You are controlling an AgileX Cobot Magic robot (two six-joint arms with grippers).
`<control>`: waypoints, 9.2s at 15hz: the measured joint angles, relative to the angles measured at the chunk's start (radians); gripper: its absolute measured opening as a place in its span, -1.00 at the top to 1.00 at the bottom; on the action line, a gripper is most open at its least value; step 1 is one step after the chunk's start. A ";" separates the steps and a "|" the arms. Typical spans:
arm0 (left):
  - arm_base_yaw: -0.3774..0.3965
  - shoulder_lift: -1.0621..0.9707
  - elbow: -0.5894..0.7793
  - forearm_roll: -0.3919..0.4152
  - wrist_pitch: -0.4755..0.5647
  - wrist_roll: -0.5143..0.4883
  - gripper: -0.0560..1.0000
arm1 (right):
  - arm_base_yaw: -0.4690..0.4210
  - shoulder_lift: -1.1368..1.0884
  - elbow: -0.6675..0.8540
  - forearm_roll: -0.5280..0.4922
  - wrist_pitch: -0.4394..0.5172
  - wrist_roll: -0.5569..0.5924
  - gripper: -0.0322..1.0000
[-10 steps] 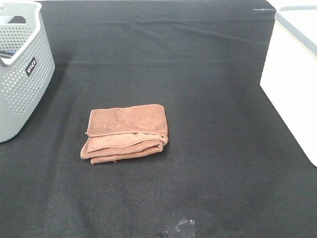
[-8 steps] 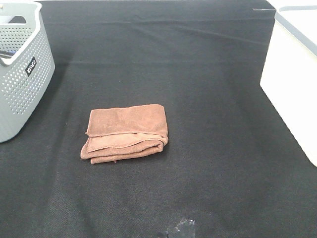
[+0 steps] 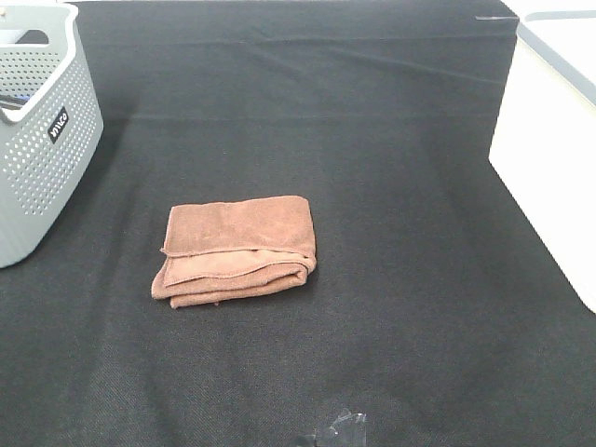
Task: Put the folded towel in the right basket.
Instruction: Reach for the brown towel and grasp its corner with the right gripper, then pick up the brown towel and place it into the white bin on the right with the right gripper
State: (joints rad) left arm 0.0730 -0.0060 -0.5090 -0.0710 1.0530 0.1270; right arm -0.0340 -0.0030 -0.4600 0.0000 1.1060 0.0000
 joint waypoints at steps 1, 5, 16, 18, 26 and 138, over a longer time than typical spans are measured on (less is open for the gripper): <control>0.000 0.000 0.000 0.000 0.000 0.000 -0.98 | 0.000 0.000 0.000 0.000 0.000 0.000 -0.92; 0.000 0.000 0.000 0.000 0.000 0.000 -0.98 | 0.000 0.000 0.000 0.000 0.000 0.000 -0.92; 0.000 0.000 0.000 0.000 0.000 0.000 -0.98 | 0.000 0.000 0.000 0.000 0.000 -0.007 -0.92; 0.000 0.000 0.000 0.000 0.000 0.000 -0.98 | 0.000 0.000 0.000 0.000 0.000 -0.007 -0.92; 0.000 0.000 0.000 0.000 0.000 0.000 -0.98 | 0.000 0.000 0.000 0.000 0.000 -0.007 -0.92; 0.000 0.000 0.000 0.000 0.000 0.000 -0.98 | -0.315 1.568 -0.954 0.397 -0.296 -0.321 0.63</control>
State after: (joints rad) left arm 0.0730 -0.0060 -0.5090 -0.0710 1.0530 0.1270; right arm -0.3490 1.5650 -1.4140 0.3970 0.8100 -0.3210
